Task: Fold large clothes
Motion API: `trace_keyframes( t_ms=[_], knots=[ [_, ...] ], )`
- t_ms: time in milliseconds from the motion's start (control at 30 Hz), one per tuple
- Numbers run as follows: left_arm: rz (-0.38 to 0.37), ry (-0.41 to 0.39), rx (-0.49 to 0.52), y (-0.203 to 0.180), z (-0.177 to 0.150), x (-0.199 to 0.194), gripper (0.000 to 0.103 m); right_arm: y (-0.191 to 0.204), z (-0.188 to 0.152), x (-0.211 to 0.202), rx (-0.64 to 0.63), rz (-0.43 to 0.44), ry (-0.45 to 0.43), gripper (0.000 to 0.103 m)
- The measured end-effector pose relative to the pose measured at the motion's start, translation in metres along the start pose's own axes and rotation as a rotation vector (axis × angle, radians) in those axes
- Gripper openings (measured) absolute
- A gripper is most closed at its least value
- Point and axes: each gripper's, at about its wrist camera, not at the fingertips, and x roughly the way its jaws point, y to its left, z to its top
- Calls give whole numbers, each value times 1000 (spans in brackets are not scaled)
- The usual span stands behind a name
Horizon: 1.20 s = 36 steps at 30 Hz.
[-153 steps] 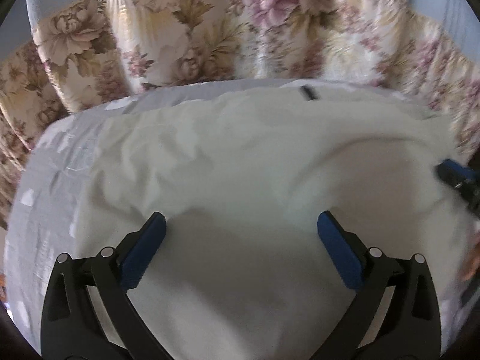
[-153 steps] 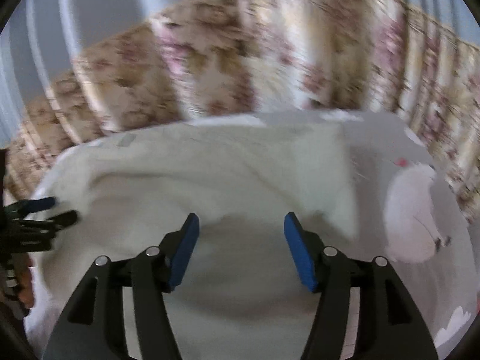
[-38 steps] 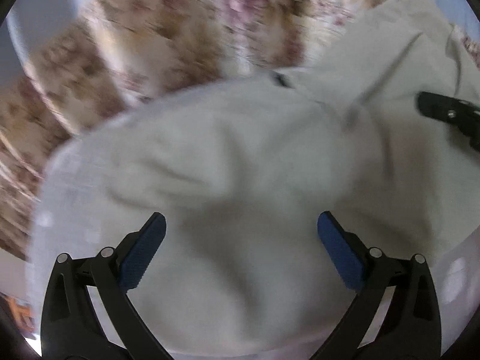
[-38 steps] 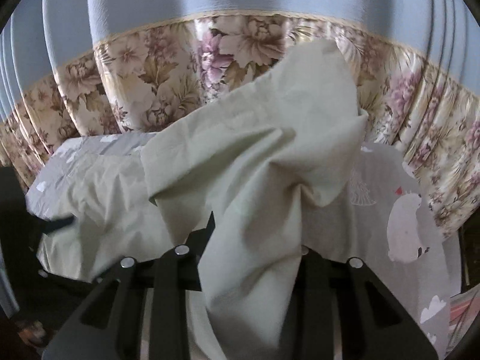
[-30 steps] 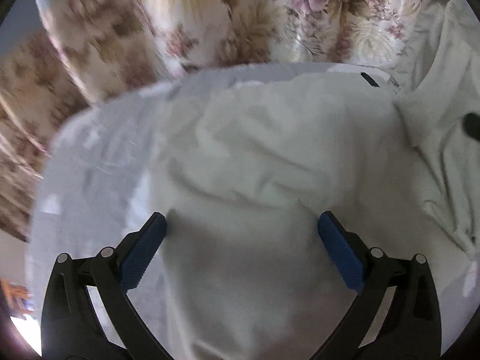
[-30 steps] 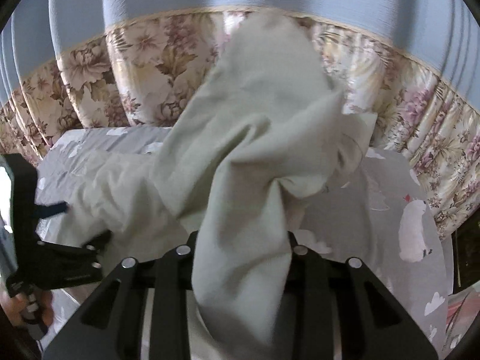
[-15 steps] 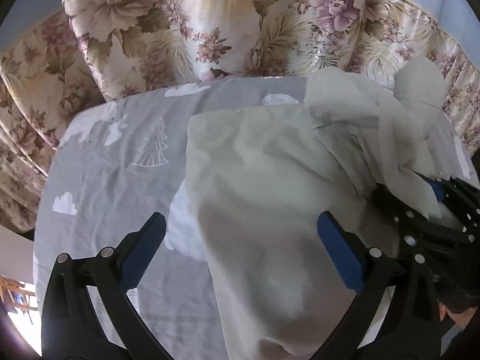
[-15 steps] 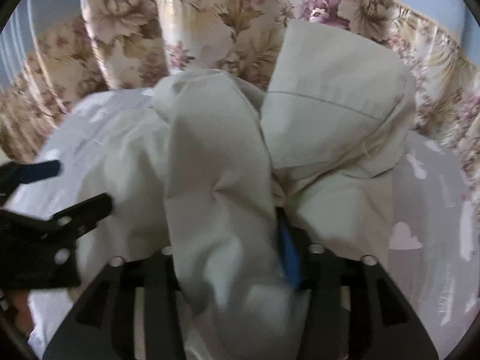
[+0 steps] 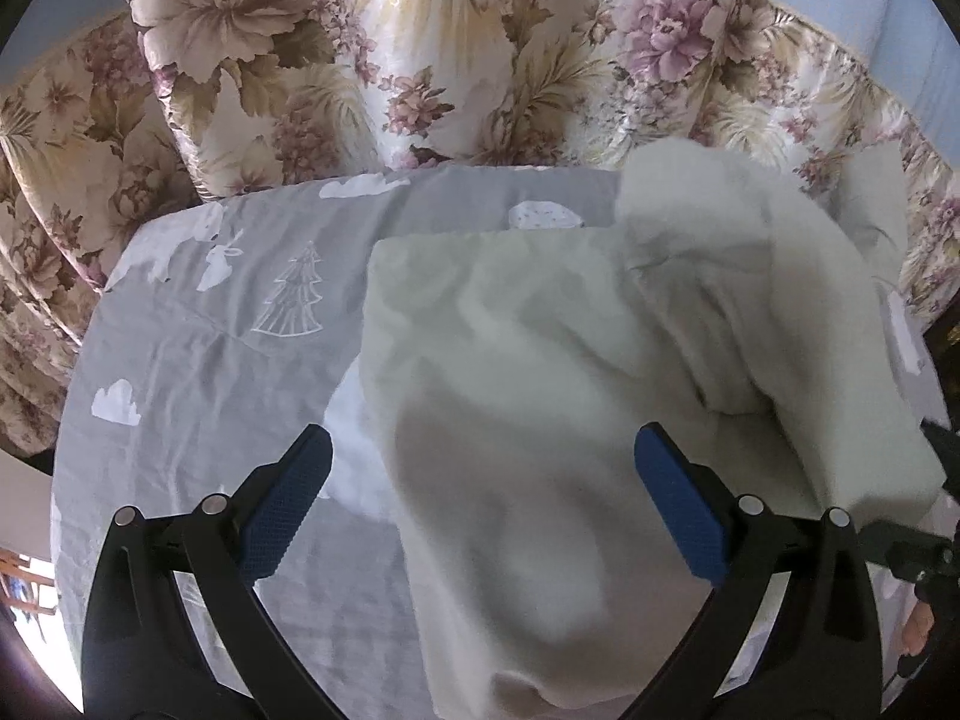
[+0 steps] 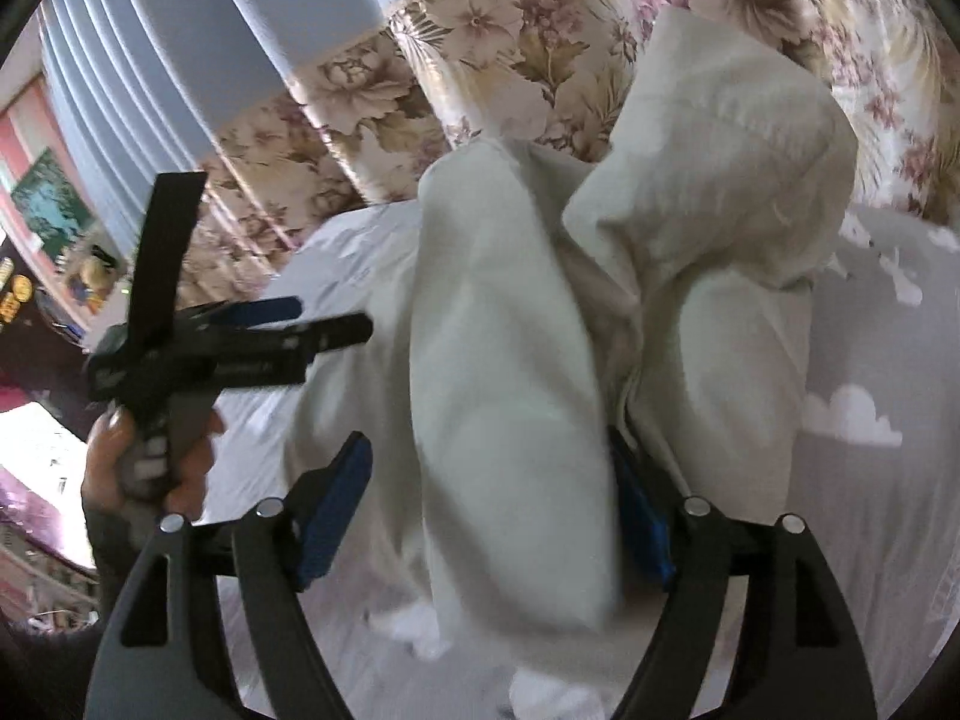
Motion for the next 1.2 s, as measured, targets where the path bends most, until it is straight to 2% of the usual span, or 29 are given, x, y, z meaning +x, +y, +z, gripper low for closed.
trace_keyframes(
  t_ms=[100,267,400,500,633,733,833,967,1033,1100,1133,1200],
  knots=[
    [-31,-18,13,-11,0,-8,100,-9,-4,-6,-1,26,-10,77],
    [-38,-71,64,-39,-2,-27,100,-15,-17,-5,-46,49,-24,78],
    [-71,-89,115,-62,-6,-36,100,-12,-23,6,-97,34,-24,79],
    [-41,-101,165,-79,-10,-39,100,-12,-22,6,-109,33,-22,79],
    [7,-101,186,-83,-12,-37,100,-7,-18,-3,-122,-12,-15,77],
    [16,-88,169,-75,-11,-32,100,-3,-16,-23,-143,-45,-30,77],
    [17,-72,138,-66,-10,-27,100,-11,-10,-52,-168,-117,-56,77],
    [21,-66,134,-63,-9,-24,100,-57,0,-90,-42,-181,-134,80],
    [20,-67,137,-65,-10,-24,100,-82,3,-91,34,-226,-145,80],
    [19,-62,135,-67,-12,-22,100,-109,9,-75,117,-191,-138,80],
    [23,-58,129,-68,-13,-21,100,-122,12,-60,160,-136,-109,80],
    [25,-52,112,-69,-18,-20,100,-129,16,-38,178,-91,-93,80]
  ],
)
